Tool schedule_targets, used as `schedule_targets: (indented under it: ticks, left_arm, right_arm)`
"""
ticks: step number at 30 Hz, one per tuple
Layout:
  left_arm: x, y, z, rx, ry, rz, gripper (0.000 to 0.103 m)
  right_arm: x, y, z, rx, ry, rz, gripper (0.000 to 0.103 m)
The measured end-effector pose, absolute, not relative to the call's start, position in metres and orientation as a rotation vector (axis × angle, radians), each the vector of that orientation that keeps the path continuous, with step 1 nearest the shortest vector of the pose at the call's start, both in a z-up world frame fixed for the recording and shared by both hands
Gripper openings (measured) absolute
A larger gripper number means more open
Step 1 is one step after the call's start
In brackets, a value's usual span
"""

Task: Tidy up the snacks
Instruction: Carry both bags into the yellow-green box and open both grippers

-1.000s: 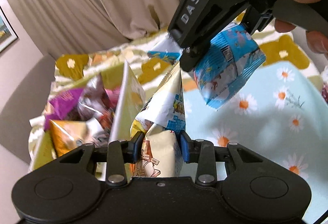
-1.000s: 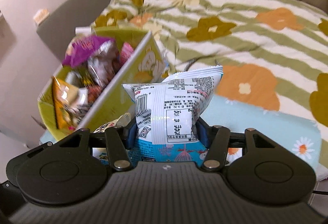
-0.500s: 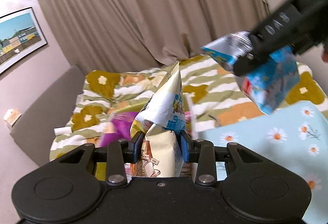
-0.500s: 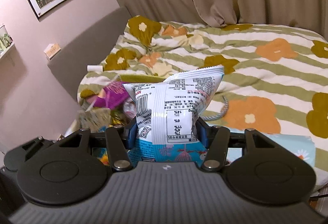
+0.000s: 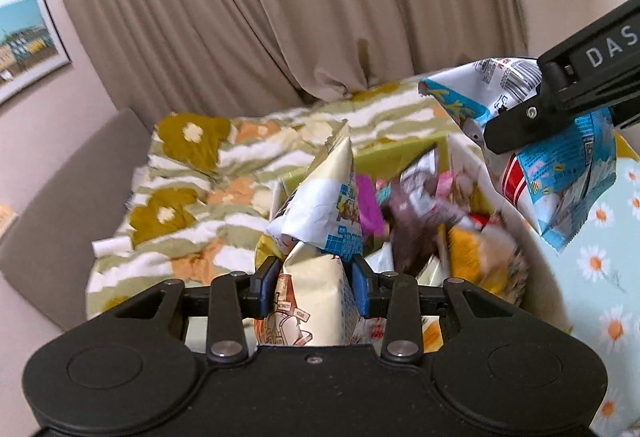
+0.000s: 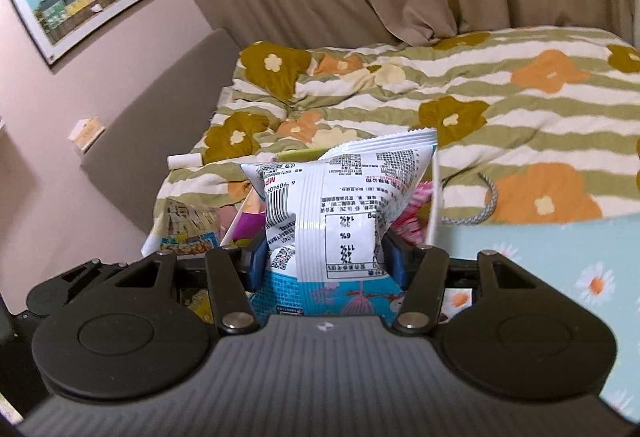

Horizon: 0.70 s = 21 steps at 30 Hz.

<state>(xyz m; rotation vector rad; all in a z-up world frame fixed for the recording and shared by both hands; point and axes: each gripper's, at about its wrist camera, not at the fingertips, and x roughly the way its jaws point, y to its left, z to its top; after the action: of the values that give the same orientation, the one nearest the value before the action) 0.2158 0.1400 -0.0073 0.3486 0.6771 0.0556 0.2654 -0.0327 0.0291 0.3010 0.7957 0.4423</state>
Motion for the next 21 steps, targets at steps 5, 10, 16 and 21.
schedule_targets:
  ticks: [5, 10, 16, 21]
  left_arm:
    - [0.223, 0.166, -0.019, 0.226, 0.744, -0.077, 0.102]
    - [0.214, 0.181, -0.014, 0.135, 0.735, -0.144, 0.103]
    - [0.198, 0.197, 0.006, 0.096, 0.692, -0.114, 0.103]
    - [0.195, 0.215, 0.018, 0.071, 0.679, -0.086, 0.103]
  right_arm:
    - [0.257, -0.007, 0.020, 0.328, 0.821, 0.350, 0.071]
    - [0.251, 0.005, 0.019, 0.297, 0.827, 0.293, 0.072]
    - [0.253, 0.018, 0.029, 0.250, 0.797, 0.314, 0.072]
    - [0.261, 0.036, 0.037, 0.212, 0.770, 0.340, 0.074]
